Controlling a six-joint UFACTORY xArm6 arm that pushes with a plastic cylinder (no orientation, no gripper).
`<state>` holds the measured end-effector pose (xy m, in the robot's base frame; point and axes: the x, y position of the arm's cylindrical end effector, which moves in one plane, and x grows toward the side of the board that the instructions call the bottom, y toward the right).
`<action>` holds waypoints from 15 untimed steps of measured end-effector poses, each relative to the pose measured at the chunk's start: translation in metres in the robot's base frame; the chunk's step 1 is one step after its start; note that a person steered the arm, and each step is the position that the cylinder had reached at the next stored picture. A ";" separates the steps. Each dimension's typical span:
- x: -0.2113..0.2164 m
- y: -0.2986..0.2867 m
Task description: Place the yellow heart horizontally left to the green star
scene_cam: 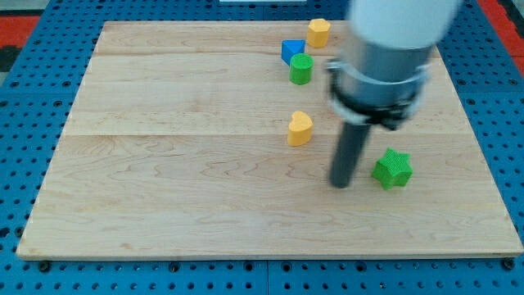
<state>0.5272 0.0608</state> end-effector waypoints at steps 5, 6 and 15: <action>-0.096 -0.056; -0.095 -0.001; -0.035 0.068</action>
<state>0.4918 0.1287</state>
